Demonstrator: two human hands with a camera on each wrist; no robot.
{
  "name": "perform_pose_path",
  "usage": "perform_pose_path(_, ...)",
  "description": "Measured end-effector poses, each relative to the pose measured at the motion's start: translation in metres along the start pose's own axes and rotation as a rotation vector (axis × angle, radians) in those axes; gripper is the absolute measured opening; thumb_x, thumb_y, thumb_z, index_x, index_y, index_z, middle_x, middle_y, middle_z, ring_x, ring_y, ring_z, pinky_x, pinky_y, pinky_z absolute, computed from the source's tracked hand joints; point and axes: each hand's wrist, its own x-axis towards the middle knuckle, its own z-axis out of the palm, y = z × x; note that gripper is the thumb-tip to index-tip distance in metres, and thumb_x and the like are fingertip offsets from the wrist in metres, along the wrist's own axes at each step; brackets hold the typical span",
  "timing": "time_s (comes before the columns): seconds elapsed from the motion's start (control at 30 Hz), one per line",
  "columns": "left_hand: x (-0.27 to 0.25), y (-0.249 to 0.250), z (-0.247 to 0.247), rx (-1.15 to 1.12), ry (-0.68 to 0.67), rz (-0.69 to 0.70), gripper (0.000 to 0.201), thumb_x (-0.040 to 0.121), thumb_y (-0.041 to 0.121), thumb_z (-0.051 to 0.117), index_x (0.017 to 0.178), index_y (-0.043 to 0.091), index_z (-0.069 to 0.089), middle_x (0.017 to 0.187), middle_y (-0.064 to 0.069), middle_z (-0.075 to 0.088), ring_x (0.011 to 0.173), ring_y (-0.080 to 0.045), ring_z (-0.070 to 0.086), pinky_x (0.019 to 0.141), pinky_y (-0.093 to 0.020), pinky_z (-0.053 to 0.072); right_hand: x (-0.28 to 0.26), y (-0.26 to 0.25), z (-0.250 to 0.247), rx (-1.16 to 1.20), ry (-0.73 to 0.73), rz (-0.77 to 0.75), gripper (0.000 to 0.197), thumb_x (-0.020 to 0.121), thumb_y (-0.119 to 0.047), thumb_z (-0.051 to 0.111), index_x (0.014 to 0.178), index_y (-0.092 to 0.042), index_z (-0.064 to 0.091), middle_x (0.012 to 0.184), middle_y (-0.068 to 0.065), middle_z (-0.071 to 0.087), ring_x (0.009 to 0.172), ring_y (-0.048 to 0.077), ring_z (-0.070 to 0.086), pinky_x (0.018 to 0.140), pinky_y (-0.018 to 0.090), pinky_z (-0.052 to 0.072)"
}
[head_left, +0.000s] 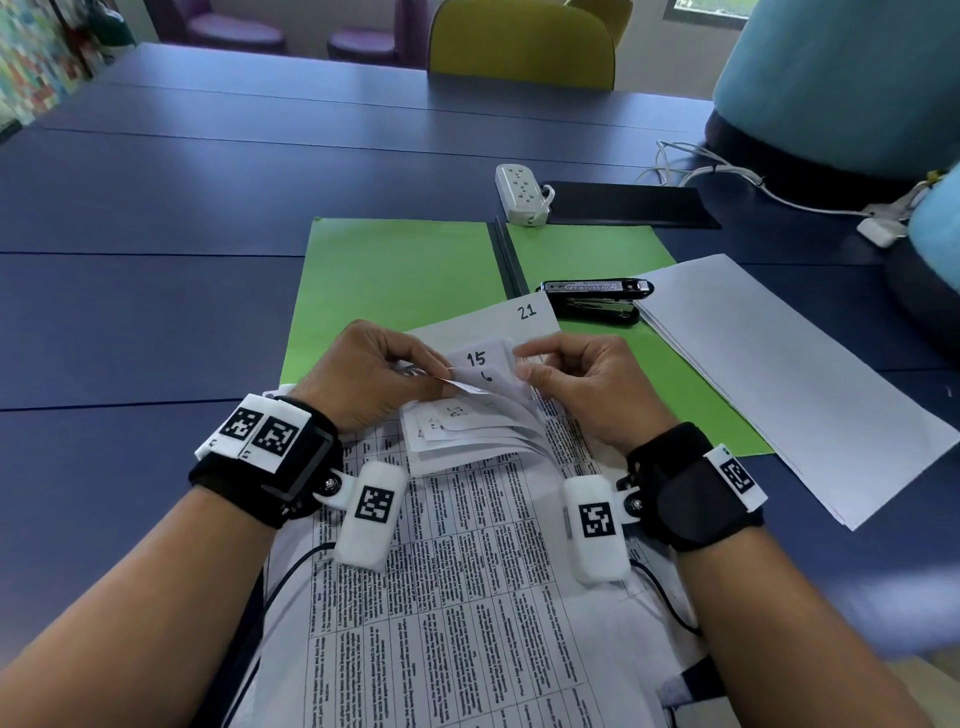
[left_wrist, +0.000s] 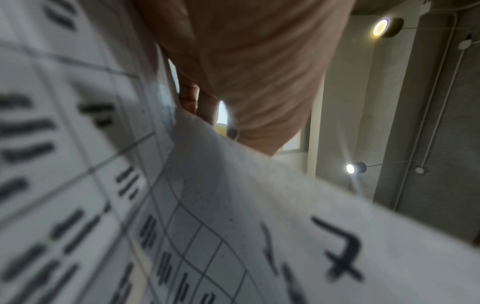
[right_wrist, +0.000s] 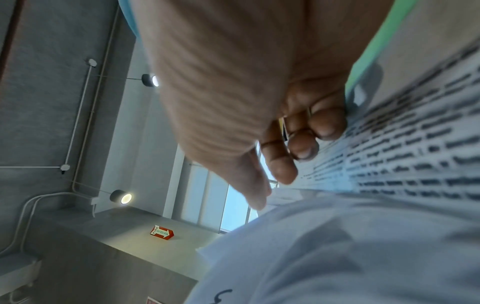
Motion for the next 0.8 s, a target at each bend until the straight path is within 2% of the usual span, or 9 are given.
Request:
perform_pose_path(0.07,-0.0005,0.0012,0.0001,0.005,-0.003,-0.007,0.023,0.068,-0.001,0.086,0.065,0.021,0.080,0.084,-0.002,0.079,0.082,-0.016,0.072,0.087,-0.031,0.057,-0.0002,0.0005,-0.0003,-0.001,0.006,0.022,0.016,0.084,-0.011,0.077,0.096,-0.021,0.075,0.067,0.002,0.055,0.059,0.014,0.045,0.058,0.026,0.042)
perform_pose_path(0.17,-0.0009,0.0025,0.0003,0.014,-0.006,-0.009,0.025,0.069,-0.002,0.085,0.065,0.022,0.080,0.084,-0.001,0.079,0.081,-0.014,0.072,0.085,-0.028,0.057,-0.0023,-0.0031,-0.0003,-0.007,-0.018,0.027,0.015,0.083,-0.012,0.078,0.094,-0.020,0.076,0.071,0.007,0.056,0.063,0.019,0.046,0.063,0.029,0.043)
perform_pose_path(0.33,-0.0015,0.0043,0.0012,0.013,-0.005,-0.011,0.018,0.068,-0.002,0.085,0.068,0.015,0.078,0.082,0.000,0.079,0.078,-0.010,0.072,0.077,-0.019,0.056,-0.0013,-0.0020,0.0002,-0.041,-0.035,0.025,0.013,0.082,-0.015,0.079,0.094,-0.020,0.077,0.073,0.018,0.061,0.066,0.018,0.050,0.066,0.031,0.046)
perform_pose_path(0.37,-0.0017,0.0043,0.0012,0.013,-0.004,-0.010,0.018,0.068,-0.001,0.085,0.069,0.015,0.078,0.082,0.000,0.079,0.078,-0.010,0.072,0.077,-0.018,0.055,-0.0012,-0.0017,0.0002,-0.039,-0.037,0.025,0.014,0.082,-0.016,0.079,0.094,-0.020,0.077,0.073,0.015,0.060,0.066,0.017,0.050,0.066,0.030,0.046)
perform_pose_path(0.47,-0.0017,0.0030,0.0006,0.005,0.003,-0.004,0.018,0.067,-0.001,0.085,0.067,0.017,0.079,0.085,-0.003,0.079,0.080,-0.013,0.072,0.079,-0.022,0.057,-0.0007,-0.0008,0.0003,-0.014,-0.036,0.027,0.017,0.081,-0.015,0.080,0.097,-0.020,0.076,0.074,0.010,0.059,0.066,0.016,0.049,0.066,0.029,0.047)
perform_pose_path(0.6,-0.0013,0.0035,0.0011,0.003,-0.001,-0.006,0.017,0.067,0.000,0.086,0.068,0.016,0.079,0.086,-0.004,0.079,0.083,-0.016,0.073,0.085,-0.028,0.058,-0.0009,-0.0007,0.0001,-0.029,-0.056,0.026,0.018,0.080,-0.020,0.081,0.098,-0.017,0.078,0.085,0.026,0.068,0.071,0.019,0.055,0.073,0.036,0.053)
perform_pose_path(0.7,-0.0013,0.0043,0.0014,0.007,-0.005,-0.010,0.017,0.067,0.002,0.086,0.067,0.017,0.079,0.086,-0.005,0.079,0.084,-0.017,0.073,0.087,-0.031,0.058,-0.0005,0.0005,-0.0001,-0.021,-0.055,0.022,0.017,0.080,-0.019,0.081,0.096,-0.015,0.078,0.081,0.022,0.068,0.069,0.019,0.055,0.071,0.036,0.052)
perform_pose_path(0.8,-0.0021,0.0051,0.0013,-0.001,-0.003,-0.010,0.012,0.062,0.011,0.087,0.066,0.020,0.080,0.086,-0.003,0.079,0.083,-0.016,0.073,0.086,-0.029,0.057,-0.0002,0.0008,0.0003,-0.034,-0.073,0.000,0.012,0.080,-0.021,0.081,0.091,-0.016,0.079,0.084,0.024,0.070,0.072,0.024,0.057,0.070,0.048,0.054)
